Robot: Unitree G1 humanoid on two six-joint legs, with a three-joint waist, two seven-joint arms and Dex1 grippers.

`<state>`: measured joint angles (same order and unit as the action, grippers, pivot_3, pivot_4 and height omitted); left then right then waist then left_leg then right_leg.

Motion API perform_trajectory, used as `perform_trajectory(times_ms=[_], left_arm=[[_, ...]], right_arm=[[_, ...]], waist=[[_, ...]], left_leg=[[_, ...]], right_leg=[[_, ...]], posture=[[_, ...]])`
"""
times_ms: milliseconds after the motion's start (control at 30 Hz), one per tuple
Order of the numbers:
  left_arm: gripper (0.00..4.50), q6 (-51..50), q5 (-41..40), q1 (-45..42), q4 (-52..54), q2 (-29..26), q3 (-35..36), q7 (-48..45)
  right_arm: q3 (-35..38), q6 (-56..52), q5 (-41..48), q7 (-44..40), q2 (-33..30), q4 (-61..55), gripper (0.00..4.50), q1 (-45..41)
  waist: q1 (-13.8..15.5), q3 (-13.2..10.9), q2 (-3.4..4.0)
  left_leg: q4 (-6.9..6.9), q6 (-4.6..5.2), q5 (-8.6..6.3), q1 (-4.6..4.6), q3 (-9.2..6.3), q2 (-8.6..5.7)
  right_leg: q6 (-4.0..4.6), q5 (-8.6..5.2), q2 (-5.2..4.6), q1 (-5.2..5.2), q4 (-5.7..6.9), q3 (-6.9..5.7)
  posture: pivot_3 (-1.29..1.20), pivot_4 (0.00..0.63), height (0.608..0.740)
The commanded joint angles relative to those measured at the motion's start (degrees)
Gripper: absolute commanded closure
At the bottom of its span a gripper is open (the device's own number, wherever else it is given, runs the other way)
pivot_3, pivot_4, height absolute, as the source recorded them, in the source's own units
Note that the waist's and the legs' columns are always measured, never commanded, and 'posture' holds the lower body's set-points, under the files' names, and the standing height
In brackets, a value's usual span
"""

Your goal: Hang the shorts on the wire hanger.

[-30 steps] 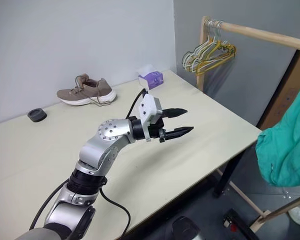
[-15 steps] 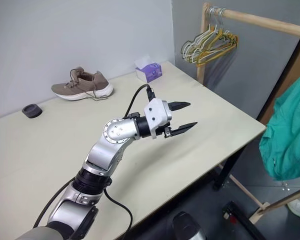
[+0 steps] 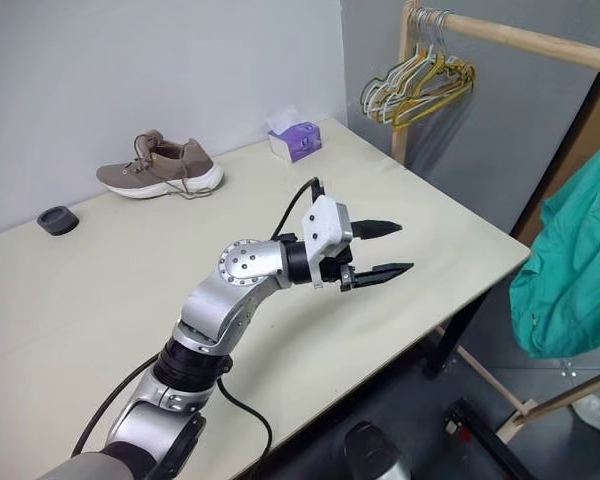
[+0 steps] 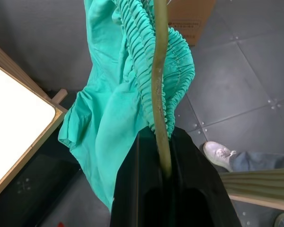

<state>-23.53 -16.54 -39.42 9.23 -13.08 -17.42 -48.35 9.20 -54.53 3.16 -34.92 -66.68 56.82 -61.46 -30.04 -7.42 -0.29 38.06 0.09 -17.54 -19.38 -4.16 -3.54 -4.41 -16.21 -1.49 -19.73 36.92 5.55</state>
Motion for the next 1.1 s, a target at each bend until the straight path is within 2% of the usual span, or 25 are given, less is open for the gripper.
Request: perform_trajectory(times_ms=[33, 200, 300, 333, 467, 567, 700, 833, 933, 1000, 1100], left_arm=[[1.43, -2.49, -3.07, -1.77, 2.17, 0.56, 2.67, 0.40], [1.43, -3.32, -3.86, -1.77, 2.20, 0.29, 2.91, 0.46], [1.43, -2.85, -3.57, -1.98, 1.75, 0.13, 2.96, 0.50], [1.43, -2.59, -3.37, -2.02, 1.61, -0.01, 2.91, 0.49], [1.43, -2.36, -3.45, -1.90, 1.24, -0.56, 3.34, 0.43], [1.43, -2.21, -2.76, -1.65, 1.03, -1.50, 3.74, 0.90], [1.43, -1.72, -0.51, -1.47, -0.12, -2.52, 5.13, 4.32], [1.43, -1.61, 5.22, 0.07, -2.10, -4.84, 9.50, 14.04], [1.43, -2.99, 9.41, 4.19, -0.99, -6.17, 14.57, 23.26], [1.43, -7.06, 12.12, 7.74, 1.03, -6.14, 18.18, 30.30], [1.43, -13.41, 17.42, 14.60, 5.06, -5.41, 23.37, 40.60]], right_arm=[[3.98, -2.53, 2.72, 0.11, -1.33, -6.40, 3.00, 1.15], [9.80, -7.63, 5.78, 2.65, -1.14, -15.11, 1.18, 4.20], [13.55, -8.99, 6.81, 5.65, -0.91, -19.92, 0.22, 5.04], [14.69, -9.01, 6.91, 6.71, -0.74, -21.78, 0.06, 5.47], [17.41, -8.46, 7.01, 10.36, 0.56, -30.89, 0.06, 7.46], [17.36, -3.97, 5.93, 13.51, 2.58, -39.99, 0.06, 9.63], [14.23, 7.28, 3.99, 14.59, 5.73, -49.24, 0.06, 14.44], [9.16, 15.71, 7.06, 11.35, 14.79, -61.38, 0.06, 19.34], [3.57, 18.66, 11.04, 8.36, 24.65, -68.96, 0.06, 25.03], [-1.04, 23.87, 10.89, 8.09, 31.24, -71.07, 0.06, 28.56], [-5.80, 30.23, 9.81, 10.79, 41.64, -68.39, 0.06, 32.47]], waist=[[-0.10, 0.02, 0.03], [-0.10, 0.10, 0.16], [-0.07, 0.22, 0.32], [-0.07, 0.27, 0.39], [-0.09, 0.48, 0.64], [-0.21, 0.67, 0.76], [-0.10, 0.93, 0.73], [-0.33, 2.02, 0.61], [0.34, 2.79, 0.47], [1.35, 3.34, 0.04], [3.89, 3.52, -0.09]], left_leg=[[0.00, 0.00, 0.00, 0.01, 0.02, 0.00], [0.02, 0.00, 0.00, 0.03, 0.03, 0.01], [0.03, 0.00, 0.00, 0.03, 0.03, 0.00], [0.03, 0.00, 0.00, 0.03, 0.02, 0.01], [0.03, 0.00, 0.00, 0.02, 0.04, 0.01], [0.05, 0.00, 0.00, 0.03, 0.07, 0.02], [0.11, -0.01, 0.01, 0.01, 0.05, 0.03], [0.12, 0.00, 0.02, 0.03, 0.07, 0.11], [0.10, -0.01, 0.02, 0.01, -0.02, 0.14], [0.08, -0.01, 0.02, -0.03, -0.16, 0.14], [0.35, -0.04, 0.03, -0.41, -0.29, 0.05]], right_leg=[[0.00, 0.00, 0.00, 0.00, 0.00, 0.02], [-0.03, 0.02, 0.01, 0.01, 0.03, 0.03], [-0.04, 0.02, 0.01, 0.00, 0.03, 0.03], [-0.04, 0.02, 0.01, 0.00, 0.02, 0.03], [-0.04, 0.02, 0.00, -0.01, 0.03, 0.06], [-0.07, 0.04, 0.00, -0.05, 0.06, 0.11], [-0.19, 0.11, 0.00, -0.07, 0.10, 0.12], [-0.29, 0.17, -0.17, -0.13, 0.13, 0.16], [-0.30, 0.19, -0.17, -0.17, 0.19, 0.09], [-0.26, 0.24, -0.19, -0.30, 0.30, 0.03], [0.17, 0.52, -0.23, -0.86, 0.66, -0.02]], posture=[[-0.50, 0.102, 0.740], [-0.51, 0.085, 0.740], [-0.50, 0.074, 0.740], [-0.50, 0.071, 0.740], [-0.51, 0.053, 0.740], [-0.50, 0.041, 0.740], [-0.49, 0.027, 0.740], [-0.44, 0.005, 0.740], [-0.39, 0.000, 0.740], [-0.35, 0.000, 0.740], [-0.30, 0.000, 0.740]])
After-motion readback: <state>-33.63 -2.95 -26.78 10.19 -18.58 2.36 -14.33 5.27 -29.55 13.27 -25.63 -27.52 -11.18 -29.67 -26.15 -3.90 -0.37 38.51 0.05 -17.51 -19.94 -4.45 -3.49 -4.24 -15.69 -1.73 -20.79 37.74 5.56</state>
